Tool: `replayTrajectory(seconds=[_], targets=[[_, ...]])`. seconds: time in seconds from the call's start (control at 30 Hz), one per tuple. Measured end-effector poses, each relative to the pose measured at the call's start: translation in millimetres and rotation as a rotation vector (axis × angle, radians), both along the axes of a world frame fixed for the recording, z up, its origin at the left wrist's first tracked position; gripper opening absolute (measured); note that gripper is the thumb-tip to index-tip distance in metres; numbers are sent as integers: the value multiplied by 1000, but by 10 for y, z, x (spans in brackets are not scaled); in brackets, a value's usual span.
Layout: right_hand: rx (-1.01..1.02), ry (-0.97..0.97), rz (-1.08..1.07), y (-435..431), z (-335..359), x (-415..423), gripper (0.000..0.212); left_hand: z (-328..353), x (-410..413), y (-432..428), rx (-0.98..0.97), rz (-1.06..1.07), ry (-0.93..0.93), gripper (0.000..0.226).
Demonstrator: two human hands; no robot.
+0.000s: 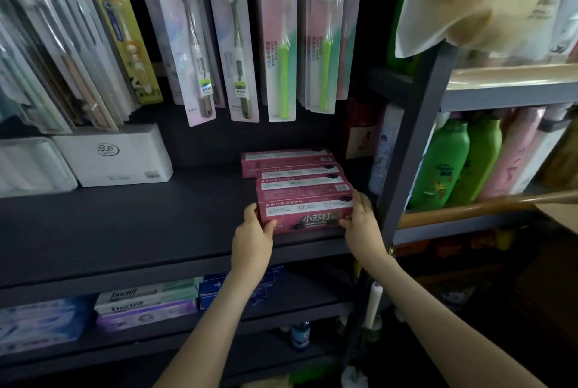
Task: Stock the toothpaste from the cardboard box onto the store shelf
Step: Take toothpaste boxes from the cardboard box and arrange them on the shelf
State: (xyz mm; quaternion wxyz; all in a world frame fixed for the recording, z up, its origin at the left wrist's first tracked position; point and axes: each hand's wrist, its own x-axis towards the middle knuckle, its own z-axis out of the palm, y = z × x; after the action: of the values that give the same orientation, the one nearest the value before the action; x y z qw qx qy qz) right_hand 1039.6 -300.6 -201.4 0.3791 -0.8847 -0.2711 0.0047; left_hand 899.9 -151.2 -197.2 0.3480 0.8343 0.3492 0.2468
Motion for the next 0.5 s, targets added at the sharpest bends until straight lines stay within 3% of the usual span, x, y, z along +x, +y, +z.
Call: replayTrajectory(seconds=[0.13,0.23,0.33,0.4,0.5], targets=[[-163,-26,-4,146,41,129,72,47,114,62,-35,0,19,52],[-226,-169,23,91,125,82,70,150,126,-24,-73,17,39,65],[-196,-323,160,-184,314,-105,65,325,110,-362,147,31,74,72],[-199,-441,233,-493,499,-234,59,518,91,-812,321,-50,99,72],[-183,-604,318,-1148,765,-287,46,832,128,-1655,418,-228,104,69]])
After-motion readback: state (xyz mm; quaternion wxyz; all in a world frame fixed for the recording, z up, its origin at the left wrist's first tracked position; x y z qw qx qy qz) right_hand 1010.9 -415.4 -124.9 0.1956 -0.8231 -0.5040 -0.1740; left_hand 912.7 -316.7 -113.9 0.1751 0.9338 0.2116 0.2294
